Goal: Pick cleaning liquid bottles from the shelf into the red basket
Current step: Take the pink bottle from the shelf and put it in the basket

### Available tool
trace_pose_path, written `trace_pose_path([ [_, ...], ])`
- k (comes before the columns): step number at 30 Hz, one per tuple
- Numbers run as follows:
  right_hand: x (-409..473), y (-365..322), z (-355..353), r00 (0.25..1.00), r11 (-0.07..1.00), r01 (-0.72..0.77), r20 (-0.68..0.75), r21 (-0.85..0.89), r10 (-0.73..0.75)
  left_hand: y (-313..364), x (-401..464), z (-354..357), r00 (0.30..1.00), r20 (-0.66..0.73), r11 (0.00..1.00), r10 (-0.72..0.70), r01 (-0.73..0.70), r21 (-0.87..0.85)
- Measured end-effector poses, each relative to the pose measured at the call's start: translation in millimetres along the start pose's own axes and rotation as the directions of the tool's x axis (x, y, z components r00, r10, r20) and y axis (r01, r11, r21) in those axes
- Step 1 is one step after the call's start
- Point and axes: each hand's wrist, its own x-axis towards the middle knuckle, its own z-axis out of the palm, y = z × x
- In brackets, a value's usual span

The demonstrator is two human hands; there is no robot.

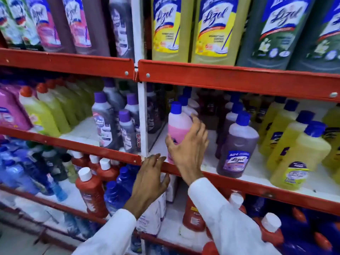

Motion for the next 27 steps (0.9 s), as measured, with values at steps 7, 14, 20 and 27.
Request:
trace_pose_path([
  [7,9,-9,44,0.951,0.931,-0.275,-0.071,0.24,0.299,-13,0,8,0.997,-0.014,0.997,0.074,-0.075,-0.013],
  [14,26,9,1,0.988,0.769,-0.062,-0.067,0.636,0.135,-24,1,9,0.995,-0.045,0.995,0.089,-0.091,-0.031],
  [20,55,14,-61,0.899,0.004,-0.395,0.387,0.919,-0.203,-22,7,12,0.995,-0.06,0.994,0.08,-0.084,-0.062],
  [27,62,4,-89,0.716,-0.2,-0.641,0.484,0.741,-0.503,-21,10,15,0.997,-0.06,0.996,0.055,-0.059,-0.064],
])
